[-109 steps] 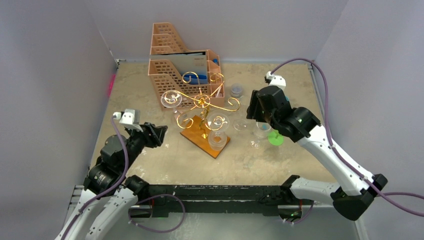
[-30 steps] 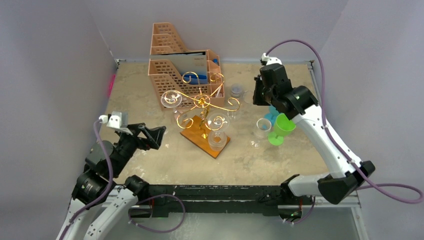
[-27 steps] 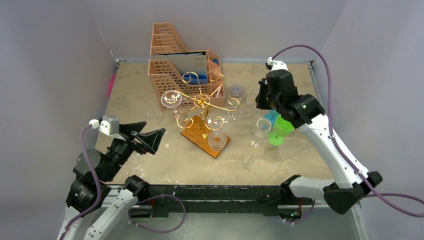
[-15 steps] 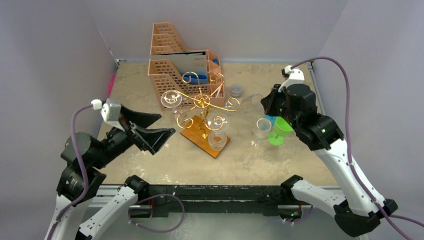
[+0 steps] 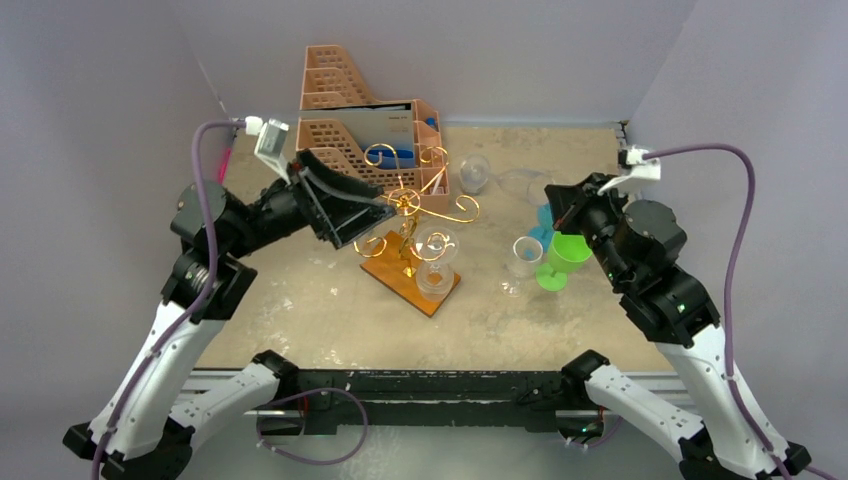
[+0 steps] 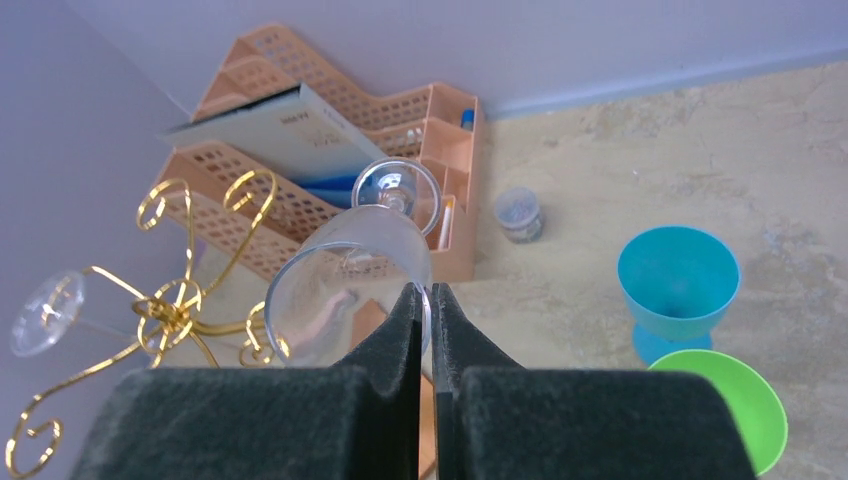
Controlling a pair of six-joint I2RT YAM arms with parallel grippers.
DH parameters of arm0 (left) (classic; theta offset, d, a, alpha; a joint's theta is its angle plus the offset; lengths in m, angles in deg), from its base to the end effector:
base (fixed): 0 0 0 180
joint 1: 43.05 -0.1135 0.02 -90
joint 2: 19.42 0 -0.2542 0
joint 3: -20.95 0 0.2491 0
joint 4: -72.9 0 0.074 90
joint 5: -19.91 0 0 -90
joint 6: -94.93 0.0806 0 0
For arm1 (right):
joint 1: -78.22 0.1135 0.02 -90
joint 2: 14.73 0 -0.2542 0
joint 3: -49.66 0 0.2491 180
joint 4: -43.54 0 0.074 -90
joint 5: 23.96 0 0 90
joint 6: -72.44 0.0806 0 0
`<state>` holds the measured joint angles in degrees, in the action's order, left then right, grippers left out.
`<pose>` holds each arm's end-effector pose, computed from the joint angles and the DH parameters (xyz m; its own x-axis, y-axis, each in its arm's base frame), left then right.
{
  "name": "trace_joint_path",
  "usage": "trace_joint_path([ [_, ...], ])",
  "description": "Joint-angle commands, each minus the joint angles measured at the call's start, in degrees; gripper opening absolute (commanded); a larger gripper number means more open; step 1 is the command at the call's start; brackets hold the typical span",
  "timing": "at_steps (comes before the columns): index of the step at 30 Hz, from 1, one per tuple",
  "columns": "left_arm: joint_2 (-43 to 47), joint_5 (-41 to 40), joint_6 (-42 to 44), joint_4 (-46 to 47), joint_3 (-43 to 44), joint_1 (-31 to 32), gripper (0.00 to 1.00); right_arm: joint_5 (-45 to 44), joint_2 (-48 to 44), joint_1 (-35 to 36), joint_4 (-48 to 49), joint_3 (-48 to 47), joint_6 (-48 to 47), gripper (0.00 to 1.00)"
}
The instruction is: Place the wine glass upside down on the wine glass rack
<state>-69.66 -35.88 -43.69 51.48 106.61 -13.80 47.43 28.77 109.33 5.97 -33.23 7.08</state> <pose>0.1496 -0.1357 0.4873 -0.5208 -0.4195 -0.7435 0.7401 0.2121 -0.6381 0.1661 0.0702 0.4513 -0.0656 0.4219 -0.9043 -0.2082 0.8805 0.4259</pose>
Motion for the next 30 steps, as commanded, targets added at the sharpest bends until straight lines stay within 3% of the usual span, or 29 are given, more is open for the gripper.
trace_joint_path([
  [1,-5.50,-0.14,-6.88,8.27,4.79,-0.19,0.94,-4.99,-3.18,0.09,10.91,2.70,5.29,0.00],
  [8,-12.40,-5.06,-15.74,10.19,8.56,0.46,0.93,-5.57,-3.93,0.15,18.53,3.28,7.48,0.00],
  [16,-19.83,-14.13,-34.77,12.69,9.61,4.99,0.88,-4.31,-2.82,0.09,24.14,2.43,6.86,0.00],
  [23,-28.72,-23.94,-37.70,6.66,20.64,10.13,0.81,0.97,-2.31,0.14,29.03,2.71,3.46,0.00],
  [27,-30.96,-32.71,-38.33,4.46,22.39,11.96,0.74,4.01,-3.04,0.09,30.54,3.11,2.62,0.00],
  [30,-32.80,-34.12,-40.44,5.35,22.40,12.35,0.66,5.66,-3.54,0.13,31.24,3.32,1.73,0.00],
])
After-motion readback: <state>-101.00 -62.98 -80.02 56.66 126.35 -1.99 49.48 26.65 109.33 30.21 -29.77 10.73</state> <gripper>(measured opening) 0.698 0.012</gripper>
